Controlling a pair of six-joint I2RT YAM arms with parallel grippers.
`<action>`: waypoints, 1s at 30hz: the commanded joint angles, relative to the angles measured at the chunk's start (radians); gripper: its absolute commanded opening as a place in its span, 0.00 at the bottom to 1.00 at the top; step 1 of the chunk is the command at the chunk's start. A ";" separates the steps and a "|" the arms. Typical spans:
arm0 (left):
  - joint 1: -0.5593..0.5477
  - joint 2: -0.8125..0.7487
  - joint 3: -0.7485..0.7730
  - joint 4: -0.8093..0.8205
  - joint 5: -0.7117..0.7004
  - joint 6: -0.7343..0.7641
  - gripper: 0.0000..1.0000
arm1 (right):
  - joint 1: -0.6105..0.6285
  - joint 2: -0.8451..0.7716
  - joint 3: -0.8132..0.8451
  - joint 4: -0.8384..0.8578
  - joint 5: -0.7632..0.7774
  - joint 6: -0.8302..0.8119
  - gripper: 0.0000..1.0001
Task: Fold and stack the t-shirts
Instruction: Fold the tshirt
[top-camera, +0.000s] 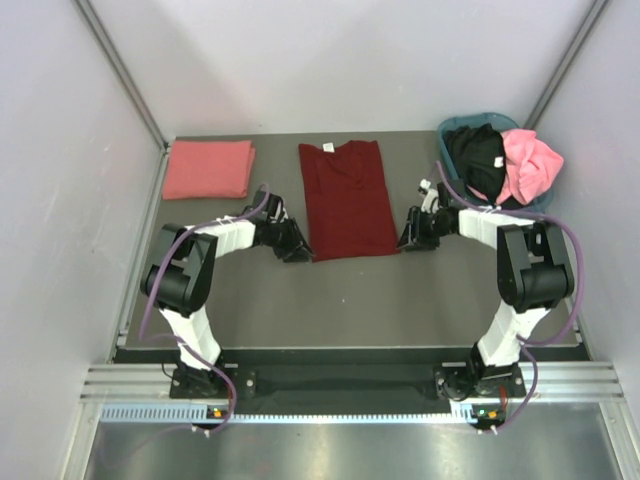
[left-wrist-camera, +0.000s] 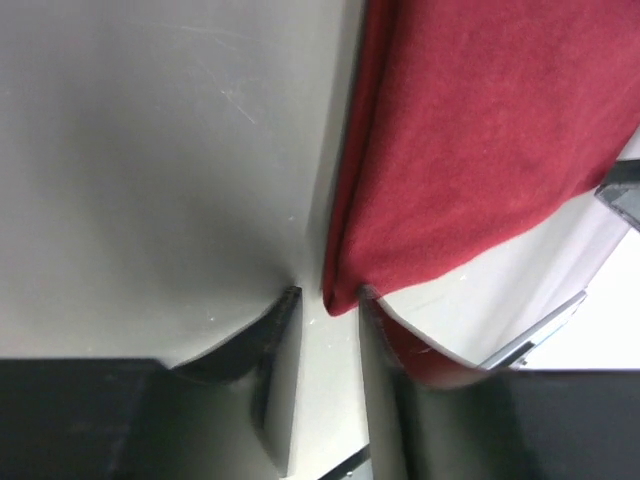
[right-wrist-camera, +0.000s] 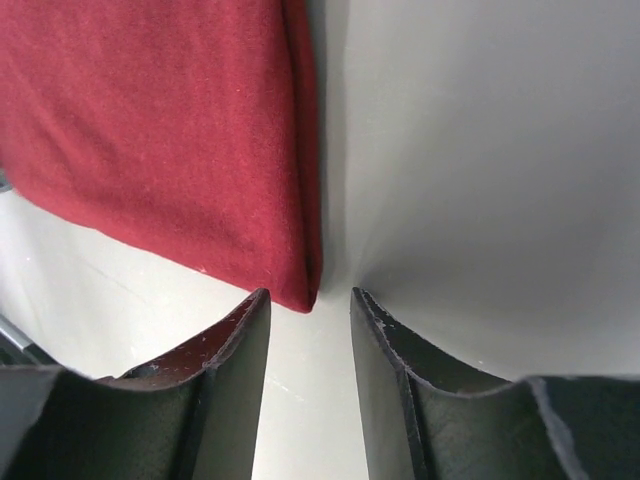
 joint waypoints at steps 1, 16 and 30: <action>0.001 0.041 0.002 -0.050 -0.056 0.014 0.25 | 0.020 0.002 -0.037 0.005 0.015 -0.007 0.39; 0.002 0.001 0.030 -0.174 -0.099 0.072 0.00 | 0.031 -0.061 -0.135 0.032 -0.011 0.018 0.00; 0.002 -0.300 -0.189 -0.226 -0.037 0.174 0.16 | 0.221 -0.300 -0.378 0.038 0.165 0.142 0.00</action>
